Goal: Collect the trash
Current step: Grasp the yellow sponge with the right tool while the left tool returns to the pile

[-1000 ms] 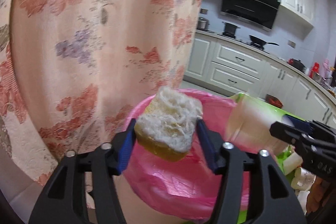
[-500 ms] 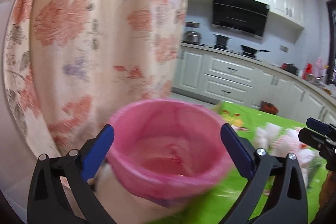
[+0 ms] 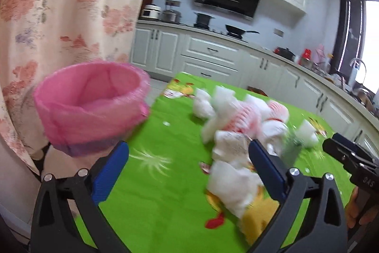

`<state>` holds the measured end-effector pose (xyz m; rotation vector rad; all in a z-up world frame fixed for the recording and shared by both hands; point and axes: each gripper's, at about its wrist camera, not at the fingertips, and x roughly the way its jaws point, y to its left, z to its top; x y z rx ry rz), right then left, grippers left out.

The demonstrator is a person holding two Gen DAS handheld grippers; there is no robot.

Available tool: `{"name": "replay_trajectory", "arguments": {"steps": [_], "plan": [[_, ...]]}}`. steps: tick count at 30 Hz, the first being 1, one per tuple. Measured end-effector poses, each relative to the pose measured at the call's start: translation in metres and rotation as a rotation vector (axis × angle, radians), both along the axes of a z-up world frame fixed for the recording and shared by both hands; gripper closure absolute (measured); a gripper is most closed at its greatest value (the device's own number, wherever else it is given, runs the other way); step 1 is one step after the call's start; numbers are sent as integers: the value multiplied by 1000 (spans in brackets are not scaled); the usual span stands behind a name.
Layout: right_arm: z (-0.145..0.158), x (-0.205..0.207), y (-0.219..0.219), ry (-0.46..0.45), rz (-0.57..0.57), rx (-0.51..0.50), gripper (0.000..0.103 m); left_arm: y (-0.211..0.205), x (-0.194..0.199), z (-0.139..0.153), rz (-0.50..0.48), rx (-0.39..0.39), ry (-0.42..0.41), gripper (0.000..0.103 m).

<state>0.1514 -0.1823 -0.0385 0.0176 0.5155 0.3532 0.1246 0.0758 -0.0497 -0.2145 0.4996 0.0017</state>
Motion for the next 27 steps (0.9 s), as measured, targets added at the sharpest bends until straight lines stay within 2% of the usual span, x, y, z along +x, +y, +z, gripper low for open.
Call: {"name": "replay_trajectory", "arguments": {"steps": [2, 5, 10, 15, 21, 27], "plan": [[-9, -9, -8, 21, -4, 12, 26, -6, -1, -4, 1, 14, 11, 5], [-23, -20, -6, 52, 14, 8, 26, -4, -5, -8, 55, 42, 9, 5], [-41, -31, 18, 92, 67, -23, 26, 6, -18, -16, 115, 114, -35, 5], [-50, -40, 47, 95, 128, -62, 26, 16, -25, -29, 119, 92, 2, 5], [-61, -42, 74, 113, 156, -111, 26, 18, -40, -30, 129, 148, -43, 5], [-71, -37, 89, 130, 160, -151, 26, 21, -42, -36, 116, 148, -10, 5]]}}
